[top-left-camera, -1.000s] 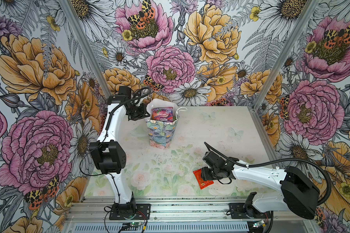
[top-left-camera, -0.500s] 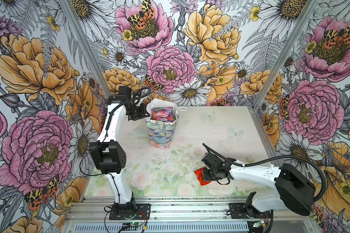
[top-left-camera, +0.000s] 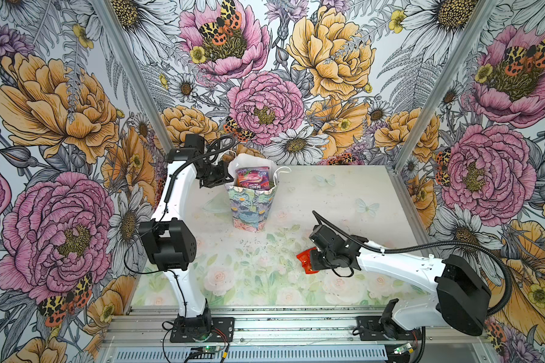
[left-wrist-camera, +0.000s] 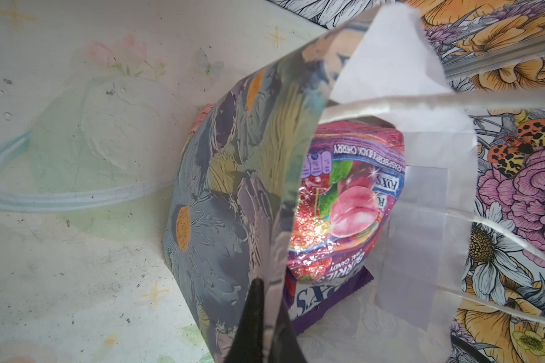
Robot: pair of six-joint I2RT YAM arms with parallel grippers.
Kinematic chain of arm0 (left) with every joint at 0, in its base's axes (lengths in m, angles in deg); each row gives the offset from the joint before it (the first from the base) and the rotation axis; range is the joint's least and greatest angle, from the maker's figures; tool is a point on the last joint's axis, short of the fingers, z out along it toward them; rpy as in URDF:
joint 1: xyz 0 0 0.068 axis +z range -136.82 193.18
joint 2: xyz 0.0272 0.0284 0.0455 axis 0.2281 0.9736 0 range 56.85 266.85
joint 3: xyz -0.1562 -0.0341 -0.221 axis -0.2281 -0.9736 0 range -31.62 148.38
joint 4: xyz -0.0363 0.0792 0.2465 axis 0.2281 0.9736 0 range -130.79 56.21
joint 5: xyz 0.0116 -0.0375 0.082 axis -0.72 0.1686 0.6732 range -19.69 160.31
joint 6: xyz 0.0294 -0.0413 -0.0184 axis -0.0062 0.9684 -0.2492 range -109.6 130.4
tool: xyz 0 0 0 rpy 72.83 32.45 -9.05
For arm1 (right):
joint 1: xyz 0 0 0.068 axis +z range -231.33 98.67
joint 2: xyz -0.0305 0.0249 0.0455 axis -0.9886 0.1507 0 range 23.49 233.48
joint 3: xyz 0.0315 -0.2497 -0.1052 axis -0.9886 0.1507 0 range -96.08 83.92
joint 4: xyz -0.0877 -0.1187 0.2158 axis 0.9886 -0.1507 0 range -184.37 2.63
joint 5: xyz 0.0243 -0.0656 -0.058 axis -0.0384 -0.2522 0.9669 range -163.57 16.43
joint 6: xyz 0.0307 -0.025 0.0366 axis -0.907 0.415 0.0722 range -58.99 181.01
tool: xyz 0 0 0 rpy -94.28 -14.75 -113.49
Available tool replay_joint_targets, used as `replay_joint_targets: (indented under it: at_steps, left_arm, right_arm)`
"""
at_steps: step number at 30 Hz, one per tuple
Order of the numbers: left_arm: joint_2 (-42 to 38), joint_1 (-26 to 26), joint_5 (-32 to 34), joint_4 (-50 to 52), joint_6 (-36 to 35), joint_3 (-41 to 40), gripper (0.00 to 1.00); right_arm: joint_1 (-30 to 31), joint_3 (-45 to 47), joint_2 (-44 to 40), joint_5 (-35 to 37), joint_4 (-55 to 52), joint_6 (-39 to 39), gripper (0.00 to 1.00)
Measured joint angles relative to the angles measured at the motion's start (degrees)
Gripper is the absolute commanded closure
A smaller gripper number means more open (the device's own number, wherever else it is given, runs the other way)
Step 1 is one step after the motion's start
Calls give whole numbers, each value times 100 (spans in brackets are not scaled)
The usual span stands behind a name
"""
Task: Place the snacks into the paper bag
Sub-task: Pick up the snack from the bottom-center of the table, then place the snack in the paper bag.
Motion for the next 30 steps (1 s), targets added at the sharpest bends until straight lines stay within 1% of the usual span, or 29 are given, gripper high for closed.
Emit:
replay_joint_targets:
  at_steps: [6, 12, 22, 30]
  left_arm:
    - [-9, 0, 2, 2, 0, -7, 100]
    - [-9, 0, 7, -4, 0, -17, 100]
    - [-9, 4, 7, -24, 0, -26, 100]
    - [-9, 4, 9, -22, 0, -26, 100]
  right_arm:
    - [0, -1657, 55, 83, -345, 549, 100]
    - [11, -3279, 501, 83, -487, 1054, 100]
    - [72, -5858, 1961, 74, -468, 1851, 100]
    - [-11, -7766, 3386, -105, -476, 2208, 100]
